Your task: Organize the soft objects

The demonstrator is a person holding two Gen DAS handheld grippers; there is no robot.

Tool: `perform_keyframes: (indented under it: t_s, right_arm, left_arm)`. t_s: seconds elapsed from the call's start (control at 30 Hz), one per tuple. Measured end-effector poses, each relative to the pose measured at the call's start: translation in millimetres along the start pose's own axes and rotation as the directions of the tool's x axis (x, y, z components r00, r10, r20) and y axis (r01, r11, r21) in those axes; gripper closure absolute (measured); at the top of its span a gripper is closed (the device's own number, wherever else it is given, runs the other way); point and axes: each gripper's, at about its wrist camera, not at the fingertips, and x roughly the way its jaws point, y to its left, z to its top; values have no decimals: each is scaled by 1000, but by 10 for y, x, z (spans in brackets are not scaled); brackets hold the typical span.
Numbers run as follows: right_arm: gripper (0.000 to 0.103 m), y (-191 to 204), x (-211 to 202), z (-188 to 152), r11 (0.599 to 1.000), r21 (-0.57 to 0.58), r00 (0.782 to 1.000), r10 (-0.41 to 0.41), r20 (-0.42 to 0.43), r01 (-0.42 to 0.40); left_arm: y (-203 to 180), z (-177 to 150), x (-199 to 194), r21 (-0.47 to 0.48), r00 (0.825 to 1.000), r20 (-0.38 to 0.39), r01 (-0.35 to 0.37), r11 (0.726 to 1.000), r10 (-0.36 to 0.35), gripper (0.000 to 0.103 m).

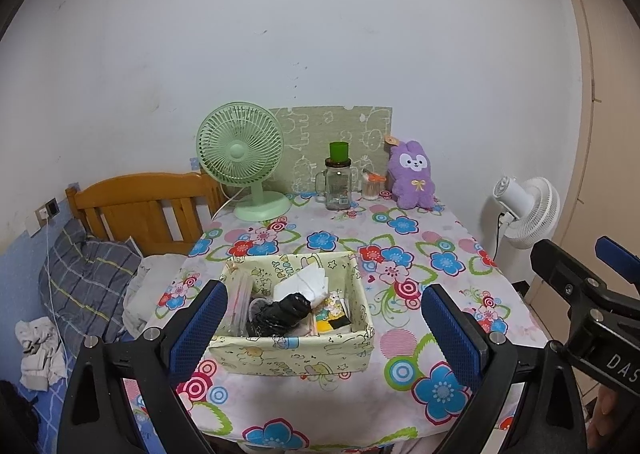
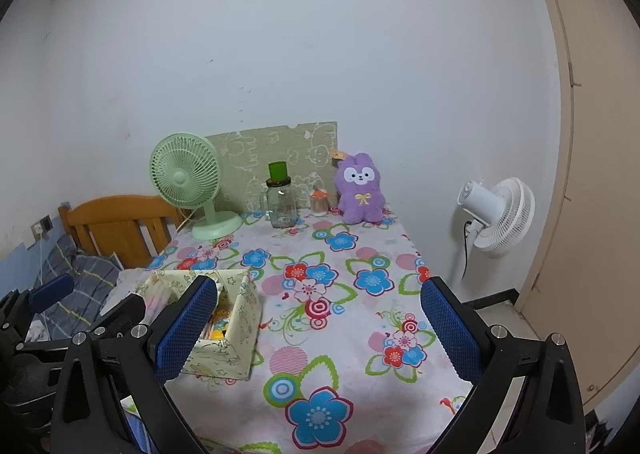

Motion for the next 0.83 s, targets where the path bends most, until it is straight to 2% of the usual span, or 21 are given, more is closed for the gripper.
perform_keyframes:
  t_s: [0.6,0.83]
  right_arm:
    - [0,8,16,6,1000,-1,1000,2,-1,-2]
    - [0,13,32,14,1000,0,1000,3,-2,-3]
  left_arm:
    - [28,-5,7,-9,1000,1,-12,1000,12,4]
    - [52,-6,14,-14,1000,2,-21,1000,21,0]
